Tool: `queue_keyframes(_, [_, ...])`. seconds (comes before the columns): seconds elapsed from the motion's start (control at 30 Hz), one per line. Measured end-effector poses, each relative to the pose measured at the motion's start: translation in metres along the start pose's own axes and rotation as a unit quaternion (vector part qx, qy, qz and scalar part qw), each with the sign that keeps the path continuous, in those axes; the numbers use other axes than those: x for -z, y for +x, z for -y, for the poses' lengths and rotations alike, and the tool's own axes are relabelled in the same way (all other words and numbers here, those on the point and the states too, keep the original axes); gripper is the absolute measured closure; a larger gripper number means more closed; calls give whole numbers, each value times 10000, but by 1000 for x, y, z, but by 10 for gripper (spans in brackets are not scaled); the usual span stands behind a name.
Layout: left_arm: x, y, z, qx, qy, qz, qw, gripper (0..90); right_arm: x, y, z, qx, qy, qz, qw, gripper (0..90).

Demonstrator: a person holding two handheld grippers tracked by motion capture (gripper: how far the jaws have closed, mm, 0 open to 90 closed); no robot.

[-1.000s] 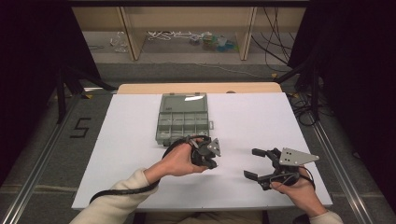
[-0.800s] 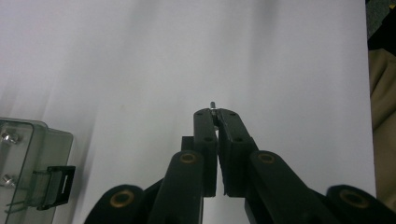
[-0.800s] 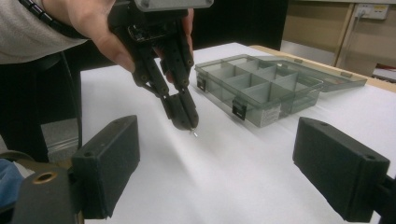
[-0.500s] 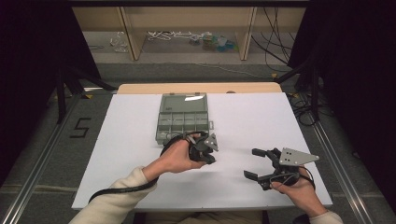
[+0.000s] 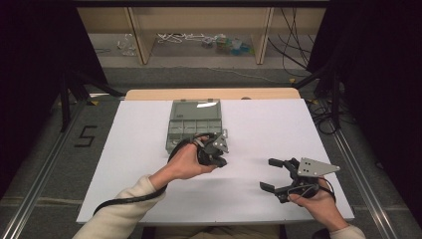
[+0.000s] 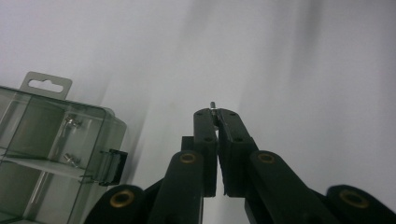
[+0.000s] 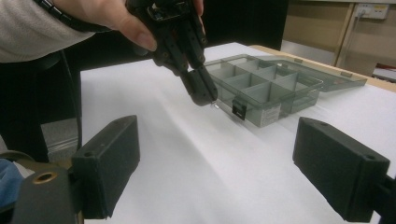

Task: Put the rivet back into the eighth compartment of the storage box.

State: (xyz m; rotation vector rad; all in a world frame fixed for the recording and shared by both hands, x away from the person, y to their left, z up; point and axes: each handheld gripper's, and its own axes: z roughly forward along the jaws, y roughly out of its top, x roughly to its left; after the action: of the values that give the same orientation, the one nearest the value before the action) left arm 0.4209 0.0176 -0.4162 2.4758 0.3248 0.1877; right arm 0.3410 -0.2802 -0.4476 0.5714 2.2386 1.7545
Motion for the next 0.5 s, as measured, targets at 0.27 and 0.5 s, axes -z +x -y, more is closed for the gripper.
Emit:
queue_keyframes(0.27, [1, 8, 1, 155, -55, -116, 9998, 863, 0, 0, 0, 1, 1, 13, 10000, 158])
queue_keyframes(0.5, [6, 18, 1, 212, -48, -239, 9995, 863, 3, 0, -1, 21, 175, 104, 9998, 158])
